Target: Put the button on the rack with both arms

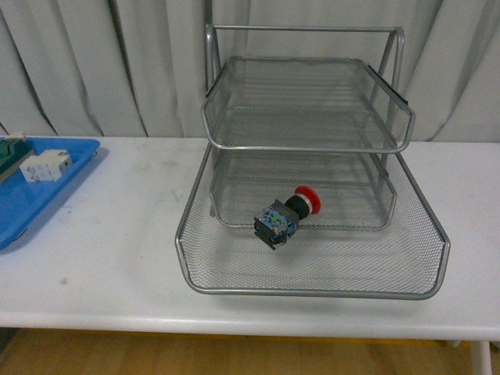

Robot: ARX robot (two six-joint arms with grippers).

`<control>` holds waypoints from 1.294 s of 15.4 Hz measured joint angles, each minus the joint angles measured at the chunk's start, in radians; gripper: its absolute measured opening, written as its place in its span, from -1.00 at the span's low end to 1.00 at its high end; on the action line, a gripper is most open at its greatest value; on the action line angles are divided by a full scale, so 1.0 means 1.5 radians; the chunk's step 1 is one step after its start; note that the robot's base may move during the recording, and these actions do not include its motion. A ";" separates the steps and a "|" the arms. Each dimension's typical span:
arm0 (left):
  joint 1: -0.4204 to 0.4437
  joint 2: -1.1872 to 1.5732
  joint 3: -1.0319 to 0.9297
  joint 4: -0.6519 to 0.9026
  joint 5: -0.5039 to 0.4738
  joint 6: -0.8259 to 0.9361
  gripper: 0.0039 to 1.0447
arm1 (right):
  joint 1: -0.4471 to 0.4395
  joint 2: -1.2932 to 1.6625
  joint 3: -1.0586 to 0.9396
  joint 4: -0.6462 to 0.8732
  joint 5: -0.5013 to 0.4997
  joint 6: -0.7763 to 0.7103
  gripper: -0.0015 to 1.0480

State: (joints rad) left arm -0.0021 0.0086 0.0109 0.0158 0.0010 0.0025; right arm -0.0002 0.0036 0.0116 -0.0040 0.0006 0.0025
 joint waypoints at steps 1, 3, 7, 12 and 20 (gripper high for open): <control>0.000 0.000 0.001 -0.011 -0.002 0.000 -0.97 | 0.000 0.000 0.000 0.001 -0.001 0.000 0.87; 0.000 0.000 -0.001 -0.010 -0.001 -0.001 -0.97 | 0.000 0.000 0.000 0.001 -0.001 0.000 0.87; 0.000 0.000 -0.001 -0.013 -0.001 -0.001 -0.01 | -0.030 0.252 0.101 -0.129 -0.064 -0.071 0.87; 0.000 0.000 -0.001 -0.013 -0.001 -0.001 0.87 | 0.087 0.667 0.189 0.073 -0.066 0.010 0.51; 0.000 0.000 -0.001 -0.013 -0.001 -0.001 0.88 | 0.278 1.048 0.337 0.213 0.012 0.216 -0.96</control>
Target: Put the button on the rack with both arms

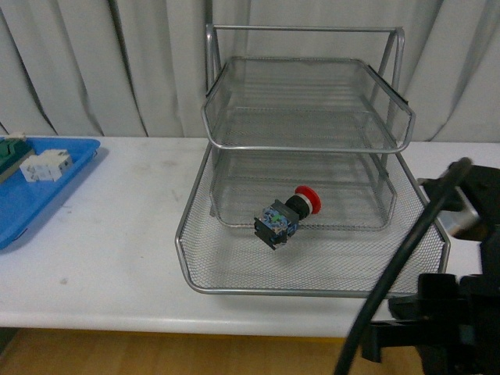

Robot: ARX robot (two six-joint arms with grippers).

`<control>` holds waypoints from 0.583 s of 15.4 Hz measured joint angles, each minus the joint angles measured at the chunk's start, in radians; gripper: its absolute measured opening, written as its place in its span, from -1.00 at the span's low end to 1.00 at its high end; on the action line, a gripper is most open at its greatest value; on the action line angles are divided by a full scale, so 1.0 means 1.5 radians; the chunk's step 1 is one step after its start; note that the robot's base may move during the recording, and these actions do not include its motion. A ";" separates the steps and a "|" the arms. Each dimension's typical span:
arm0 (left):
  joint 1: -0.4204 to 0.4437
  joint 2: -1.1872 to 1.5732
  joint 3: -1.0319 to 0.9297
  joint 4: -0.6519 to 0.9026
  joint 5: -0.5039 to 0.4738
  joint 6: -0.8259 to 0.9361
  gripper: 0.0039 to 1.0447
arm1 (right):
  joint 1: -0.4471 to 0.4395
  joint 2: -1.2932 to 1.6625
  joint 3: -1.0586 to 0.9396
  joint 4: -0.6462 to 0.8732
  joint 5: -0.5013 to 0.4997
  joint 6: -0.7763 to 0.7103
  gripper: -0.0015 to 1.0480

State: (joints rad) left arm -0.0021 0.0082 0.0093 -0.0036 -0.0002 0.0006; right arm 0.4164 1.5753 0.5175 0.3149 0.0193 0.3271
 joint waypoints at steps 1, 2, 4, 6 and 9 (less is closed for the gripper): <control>0.000 0.000 0.000 0.000 0.000 0.000 0.88 | 0.004 0.011 0.007 0.000 0.001 0.007 -0.96; 0.000 0.000 0.000 0.000 0.000 0.000 0.88 | 0.009 0.029 0.016 0.005 0.002 0.016 -0.97; 0.000 0.000 0.000 0.000 0.000 0.000 0.88 | 0.020 0.063 0.036 0.006 0.003 0.031 -0.96; 0.000 0.000 0.000 0.000 0.000 0.000 0.88 | 0.037 0.119 0.076 0.013 0.005 0.045 -0.96; 0.000 0.000 0.000 0.000 0.000 0.000 0.88 | 0.050 0.194 0.137 -0.002 0.016 0.045 -0.96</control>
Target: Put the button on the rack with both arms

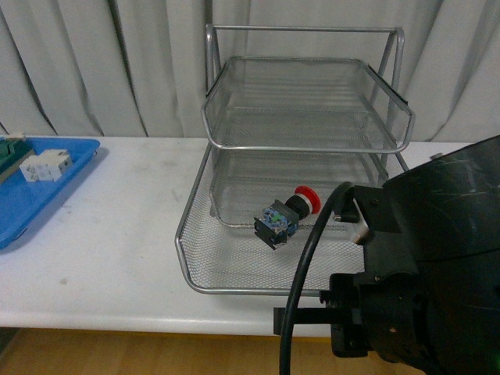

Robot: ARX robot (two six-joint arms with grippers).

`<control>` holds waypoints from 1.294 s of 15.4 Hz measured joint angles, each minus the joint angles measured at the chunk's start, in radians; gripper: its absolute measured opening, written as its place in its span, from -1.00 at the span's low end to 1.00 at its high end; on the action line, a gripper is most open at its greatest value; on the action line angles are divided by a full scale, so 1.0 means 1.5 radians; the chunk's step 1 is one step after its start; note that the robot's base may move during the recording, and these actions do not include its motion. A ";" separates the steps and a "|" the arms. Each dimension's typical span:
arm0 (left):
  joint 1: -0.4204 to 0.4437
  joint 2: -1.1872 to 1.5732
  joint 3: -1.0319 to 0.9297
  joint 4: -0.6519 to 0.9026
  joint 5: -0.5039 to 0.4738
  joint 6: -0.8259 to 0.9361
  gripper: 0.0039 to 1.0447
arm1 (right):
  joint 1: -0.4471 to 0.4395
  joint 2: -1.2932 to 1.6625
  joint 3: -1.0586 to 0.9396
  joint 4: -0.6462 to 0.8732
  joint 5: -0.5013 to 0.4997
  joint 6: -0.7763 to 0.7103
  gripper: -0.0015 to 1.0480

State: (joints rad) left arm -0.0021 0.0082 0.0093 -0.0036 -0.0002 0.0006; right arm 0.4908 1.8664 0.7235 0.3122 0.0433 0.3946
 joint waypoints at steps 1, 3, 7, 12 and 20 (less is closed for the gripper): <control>0.000 0.000 0.000 0.000 0.000 0.000 0.88 | -0.001 0.021 0.018 -0.003 0.008 -0.003 -0.97; 0.000 0.000 0.000 0.000 0.000 0.000 0.88 | -0.006 0.054 0.054 -0.004 0.022 -0.021 -0.97; 0.000 0.000 0.000 0.000 0.000 0.000 0.88 | -0.049 0.105 0.182 -0.035 0.049 -0.071 -0.97; 0.000 0.000 0.000 0.000 0.000 0.000 0.88 | -0.070 0.201 0.341 -0.083 0.079 -0.110 -0.97; 0.000 0.000 0.000 0.000 0.000 0.000 0.88 | -0.066 0.078 0.141 0.109 0.037 -0.096 -0.97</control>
State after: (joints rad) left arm -0.0021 0.0082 0.0093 -0.0036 -0.0002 0.0006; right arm 0.3923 1.9835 0.9348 0.4759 0.0994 0.2504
